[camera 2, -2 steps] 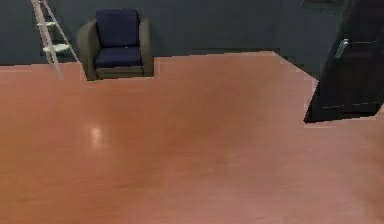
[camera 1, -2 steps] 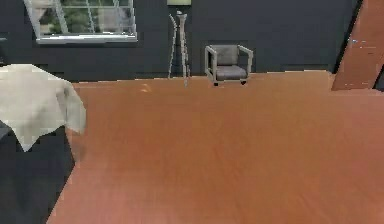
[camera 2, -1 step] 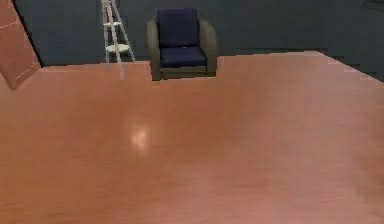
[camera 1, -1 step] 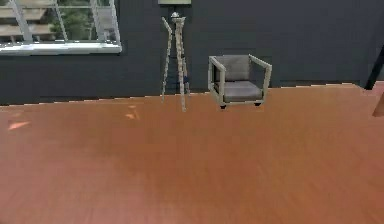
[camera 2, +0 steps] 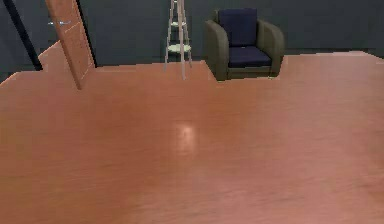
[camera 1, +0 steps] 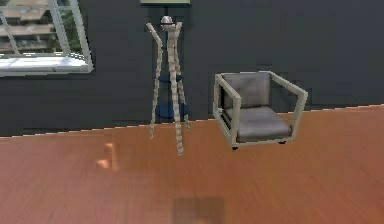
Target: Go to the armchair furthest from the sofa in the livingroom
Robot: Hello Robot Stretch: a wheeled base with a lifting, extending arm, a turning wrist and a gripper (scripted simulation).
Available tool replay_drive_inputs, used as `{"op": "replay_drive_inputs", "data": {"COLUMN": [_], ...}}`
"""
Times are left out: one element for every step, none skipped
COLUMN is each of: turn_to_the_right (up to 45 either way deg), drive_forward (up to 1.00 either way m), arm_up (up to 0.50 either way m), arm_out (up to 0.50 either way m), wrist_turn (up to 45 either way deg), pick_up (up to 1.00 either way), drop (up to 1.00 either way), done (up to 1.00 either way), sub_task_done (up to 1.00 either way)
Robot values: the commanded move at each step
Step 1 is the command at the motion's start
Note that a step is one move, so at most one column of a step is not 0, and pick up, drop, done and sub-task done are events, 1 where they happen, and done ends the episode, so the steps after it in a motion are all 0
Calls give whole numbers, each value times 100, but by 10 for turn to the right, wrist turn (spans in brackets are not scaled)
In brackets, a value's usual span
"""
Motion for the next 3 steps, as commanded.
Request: {"op": "replay_drive_inputs", "data": {"turn_to_the_right": [30,0,450], "drive_forward": [0,95,0], "arm_up": [0,0,0], "arm_out": [0,0,0], "wrist_turn": [0,0,0], "pick_up": [0,0,0], "drop": [0,0,0], "done": [0,0,0], "sub_task_done": [0,0,0]}}
